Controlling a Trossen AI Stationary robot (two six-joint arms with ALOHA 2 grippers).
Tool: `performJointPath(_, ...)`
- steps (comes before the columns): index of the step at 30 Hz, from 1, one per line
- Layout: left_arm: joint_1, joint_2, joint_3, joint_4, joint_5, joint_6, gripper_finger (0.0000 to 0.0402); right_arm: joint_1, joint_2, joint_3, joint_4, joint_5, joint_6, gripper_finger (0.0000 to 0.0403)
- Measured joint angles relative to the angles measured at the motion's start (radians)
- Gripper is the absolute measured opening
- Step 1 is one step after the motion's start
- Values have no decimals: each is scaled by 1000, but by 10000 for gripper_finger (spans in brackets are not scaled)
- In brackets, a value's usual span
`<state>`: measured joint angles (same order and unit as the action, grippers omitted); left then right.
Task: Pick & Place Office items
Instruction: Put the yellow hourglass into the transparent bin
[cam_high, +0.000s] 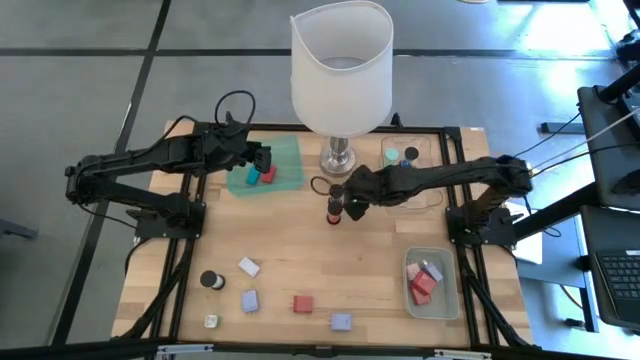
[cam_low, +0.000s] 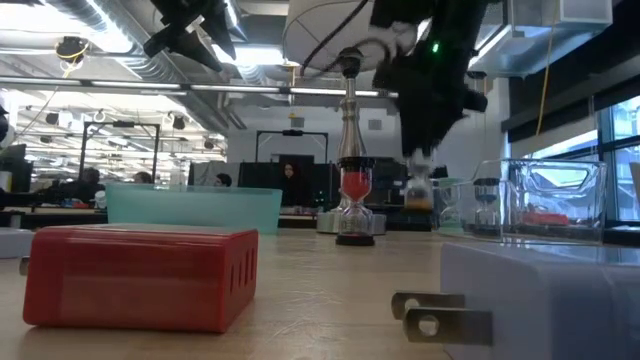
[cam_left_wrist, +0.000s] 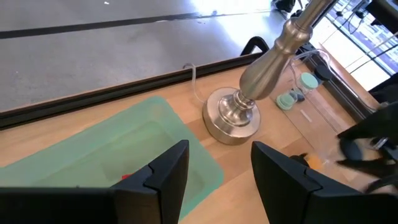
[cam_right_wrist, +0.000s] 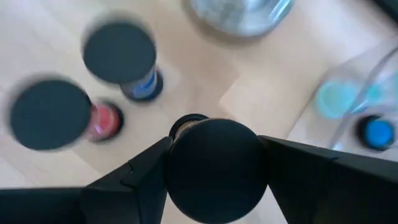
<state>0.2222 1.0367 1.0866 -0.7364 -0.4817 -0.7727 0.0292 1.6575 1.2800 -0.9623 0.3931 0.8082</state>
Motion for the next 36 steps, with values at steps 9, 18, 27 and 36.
performJointPath(9, 0, 0, 0, 4, -22, -3, 171, 0, -278, 0, -35, 185, 14, 214)
performJointPath(18, 0, 0, 0, 8, -24, -13, 171, -49, -390, 0, -321, 255, 139, 226)
performJointPath(27, 0, 0, 0, 8, -24, -29, 171, -147, -379, -173, -285, 211, 155, 225)
performJointPath(36, 0, 0, 0, 8, -42, -29, 171, -185, -378, -354, -7, 78, 123, 219)
